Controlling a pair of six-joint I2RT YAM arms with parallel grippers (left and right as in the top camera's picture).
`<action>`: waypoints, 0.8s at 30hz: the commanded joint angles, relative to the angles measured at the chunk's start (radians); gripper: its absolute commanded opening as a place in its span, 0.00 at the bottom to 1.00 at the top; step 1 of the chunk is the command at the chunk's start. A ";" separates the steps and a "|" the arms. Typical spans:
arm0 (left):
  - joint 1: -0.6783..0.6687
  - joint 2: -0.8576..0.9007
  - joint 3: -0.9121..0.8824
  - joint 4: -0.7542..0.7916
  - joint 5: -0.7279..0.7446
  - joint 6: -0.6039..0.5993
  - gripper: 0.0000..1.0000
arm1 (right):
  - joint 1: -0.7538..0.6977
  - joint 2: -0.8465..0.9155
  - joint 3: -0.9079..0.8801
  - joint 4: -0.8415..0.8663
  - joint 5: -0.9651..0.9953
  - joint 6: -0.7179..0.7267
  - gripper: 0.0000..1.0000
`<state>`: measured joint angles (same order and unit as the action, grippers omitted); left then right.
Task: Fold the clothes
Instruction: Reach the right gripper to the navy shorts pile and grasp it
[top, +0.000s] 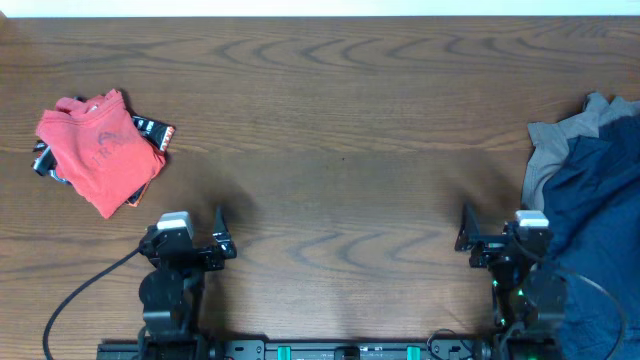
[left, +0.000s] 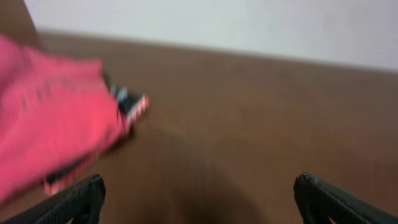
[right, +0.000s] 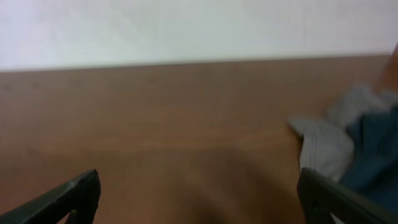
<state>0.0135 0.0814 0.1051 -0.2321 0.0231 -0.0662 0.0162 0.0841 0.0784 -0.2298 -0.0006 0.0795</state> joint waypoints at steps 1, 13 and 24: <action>0.007 0.079 0.102 -0.047 -0.005 -0.077 0.98 | 0.010 0.076 0.101 -0.069 0.037 0.017 0.99; 0.007 0.542 0.530 -0.334 0.048 -0.085 0.98 | -0.048 0.663 0.524 -0.310 0.106 0.014 0.99; 0.007 0.787 0.718 -0.563 0.048 -0.085 0.98 | -0.193 1.254 0.869 -0.361 0.233 0.009 0.98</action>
<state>0.0132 0.8455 0.8040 -0.7837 0.0650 -0.1387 -0.1482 1.2659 0.9104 -0.6277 0.1242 0.0864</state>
